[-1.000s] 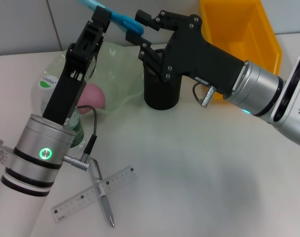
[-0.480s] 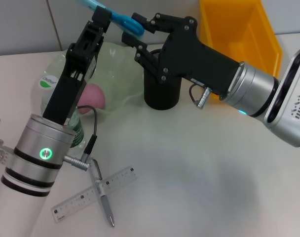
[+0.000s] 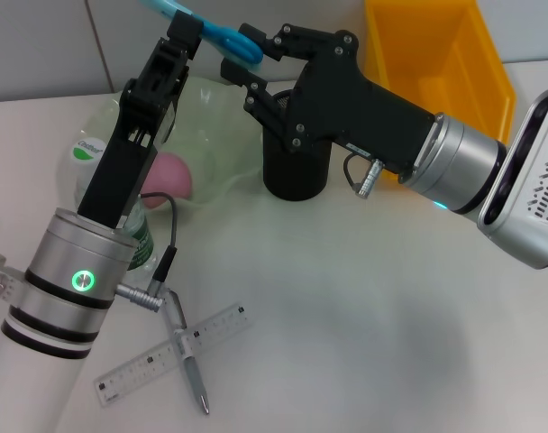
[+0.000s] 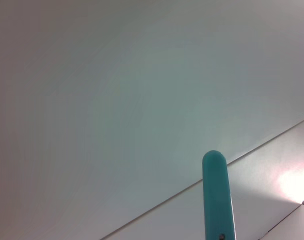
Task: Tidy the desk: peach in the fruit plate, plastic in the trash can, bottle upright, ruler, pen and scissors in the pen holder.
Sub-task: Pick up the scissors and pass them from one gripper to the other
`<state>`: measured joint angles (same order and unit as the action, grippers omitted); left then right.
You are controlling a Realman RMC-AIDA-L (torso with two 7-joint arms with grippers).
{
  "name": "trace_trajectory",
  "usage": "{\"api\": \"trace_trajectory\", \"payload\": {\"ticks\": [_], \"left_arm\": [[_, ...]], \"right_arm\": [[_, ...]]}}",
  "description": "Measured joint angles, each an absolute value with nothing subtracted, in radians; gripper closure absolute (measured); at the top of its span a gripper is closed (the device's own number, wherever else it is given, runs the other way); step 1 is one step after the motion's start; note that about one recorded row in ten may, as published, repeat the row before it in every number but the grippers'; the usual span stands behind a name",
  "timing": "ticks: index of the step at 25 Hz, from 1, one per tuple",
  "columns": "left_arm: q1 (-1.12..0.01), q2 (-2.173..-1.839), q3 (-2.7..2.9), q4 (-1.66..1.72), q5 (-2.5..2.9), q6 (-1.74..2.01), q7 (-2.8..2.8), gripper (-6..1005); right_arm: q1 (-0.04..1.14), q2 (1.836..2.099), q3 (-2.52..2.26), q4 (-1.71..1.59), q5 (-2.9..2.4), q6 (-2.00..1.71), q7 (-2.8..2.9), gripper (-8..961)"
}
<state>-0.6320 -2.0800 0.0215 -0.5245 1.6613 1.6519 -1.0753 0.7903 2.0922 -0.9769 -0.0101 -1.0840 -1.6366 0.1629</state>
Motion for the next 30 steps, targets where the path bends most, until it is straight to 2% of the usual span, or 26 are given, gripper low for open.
{"api": "trace_trajectory", "payload": {"ticks": [15, 30], "left_arm": [[-0.634, -2.080, 0.021, -0.525, 1.661, 1.652, -1.075, 756], [-0.631, -2.080, 0.009, -0.521, 1.686, 1.651, -1.075, 745]], "right_arm": [[0.790, 2.092, -0.977, -0.011, -1.083, -1.637, 0.162, 747], [0.795, 2.092, -0.973, 0.001, -1.080, -1.637, 0.162, 868]]}}
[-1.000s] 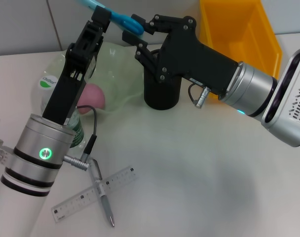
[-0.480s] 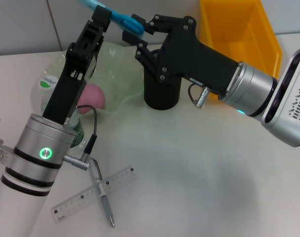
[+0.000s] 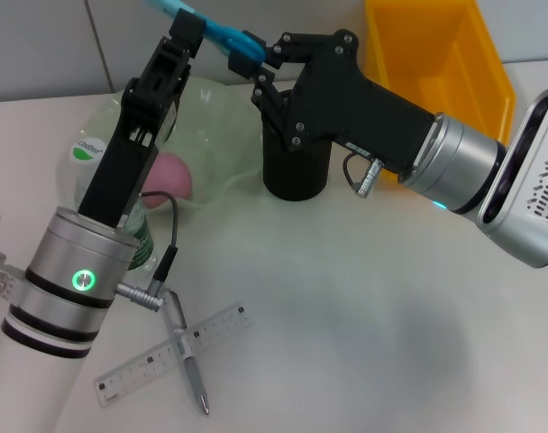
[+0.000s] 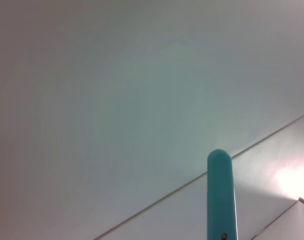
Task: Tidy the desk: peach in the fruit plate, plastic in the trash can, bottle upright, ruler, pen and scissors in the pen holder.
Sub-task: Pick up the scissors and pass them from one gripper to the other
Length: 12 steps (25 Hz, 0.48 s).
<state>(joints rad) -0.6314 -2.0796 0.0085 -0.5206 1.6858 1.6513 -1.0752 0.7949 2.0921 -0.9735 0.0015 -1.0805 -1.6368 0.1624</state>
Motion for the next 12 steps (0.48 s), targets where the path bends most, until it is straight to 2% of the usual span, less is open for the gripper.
{"api": "trace_trajectory", "payload": {"ticks": [11, 12], "left_arm": [[-0.628, -2.081, -0.003, -0.498, 1.714, 1.658, -1.076, 731], [-0.626, -2.081, -0.004, -0.497, 1.715, 1.658, -1.077, 696]], "right_arm": [[0.792, 2.092, -0.975, 0.002, -1.081, -1.637, 0.162, 869], [0.792, 2.092, -0.975, 0.002, -1.081, -1.637, 0.162, 870]]}}
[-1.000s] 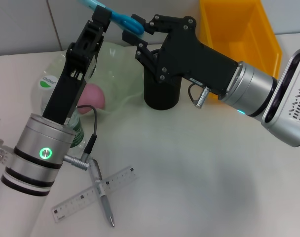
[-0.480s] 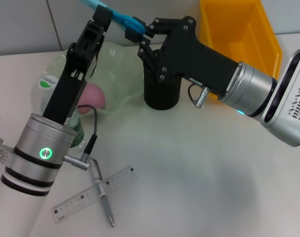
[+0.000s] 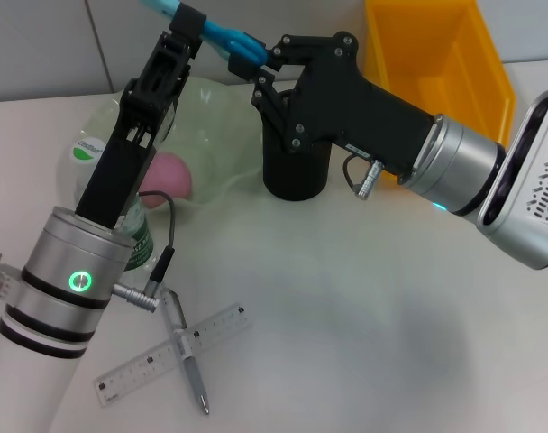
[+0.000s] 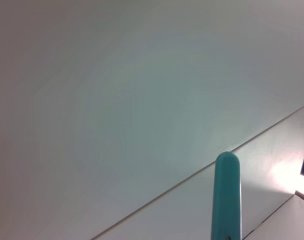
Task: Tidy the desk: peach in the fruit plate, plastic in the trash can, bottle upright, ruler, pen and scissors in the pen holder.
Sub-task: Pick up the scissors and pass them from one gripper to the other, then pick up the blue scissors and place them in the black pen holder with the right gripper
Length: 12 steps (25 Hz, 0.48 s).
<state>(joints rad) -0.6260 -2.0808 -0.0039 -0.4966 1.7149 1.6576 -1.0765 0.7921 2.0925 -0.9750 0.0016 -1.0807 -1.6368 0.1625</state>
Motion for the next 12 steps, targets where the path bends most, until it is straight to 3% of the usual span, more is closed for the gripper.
{"api": "trace_trajectory", "payload": {"ticks": [4, 9, 12], "left_arm": [[-0.624, -2.080, -0.005, -0.495, 1.715, 1.655, -1.077, 558], [-0.611, -2.080, -0.007, -0.472, 1.715, 1.669, -1.076, 316], [-0.607, -2.080, -0.007, -0.460, 1.716, 1.679, -1.074, 272]], "right_arm": [[0.787, 2.092, -0.969, 0.002, -1.081, -1.642, 0.162, 870], [0.770, 2.092, -0.871, 0.014, -1.081, -1.671, 0.175, 870], [0.754, 2.092, -0.814, 0.020, -1.081, -1.695, 0.187, 870]]}}
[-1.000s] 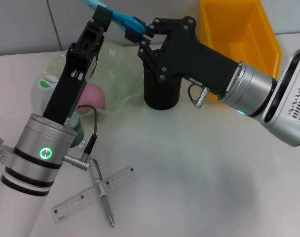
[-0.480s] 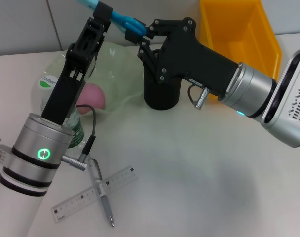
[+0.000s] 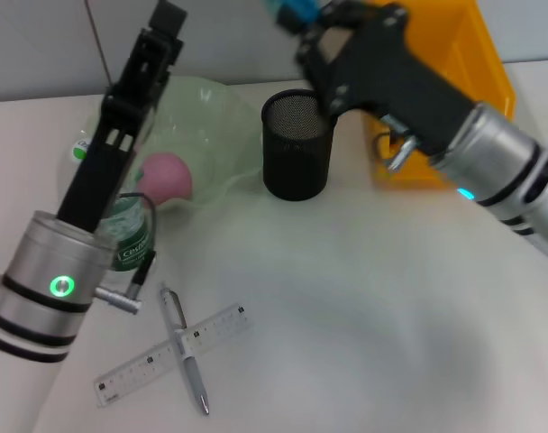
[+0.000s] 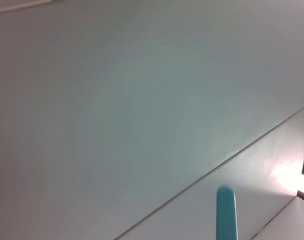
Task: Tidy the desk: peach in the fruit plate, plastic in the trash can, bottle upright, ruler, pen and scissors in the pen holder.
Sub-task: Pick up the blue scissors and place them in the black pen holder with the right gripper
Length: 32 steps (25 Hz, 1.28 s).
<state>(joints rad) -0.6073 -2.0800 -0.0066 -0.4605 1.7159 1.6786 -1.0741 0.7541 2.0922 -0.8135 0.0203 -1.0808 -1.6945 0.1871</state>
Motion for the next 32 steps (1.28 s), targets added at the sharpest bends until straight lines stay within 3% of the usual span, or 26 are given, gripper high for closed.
{"api": "trace_trajectory", "payload": {"ticks": [6, 19, 26, 32], "left_arm": [[-0.608, -2.076, -0.008, -0.302, 1.842, 1.766, -1.052, 185], [-0.646, -2.065, 0.002, 0.043, 2.071, 1.953, -1.082, 184], [-0.663, -2.063, 0.121, 0.306, 2.100, 1.999, -1.172, 184], [-0.644, -2.064, 0.368, 0.520, 2.046, 2.007, -1.246, 184]], "right_arm": [[0.697, 2.085, -0.677, -0.003, -1.081, -1.712, 0.352, 870], [0.510, 2.078, -0.708, -0.525, -1.290, -1.619, 1.106, 870], [0.503, 2.069, -0.696, -0.911, -1.583, -1.606, 1.639, 870], [0.592, 2.044, -0.702, -1.235, -1.907, -1.649, 2.089, 870]]}}
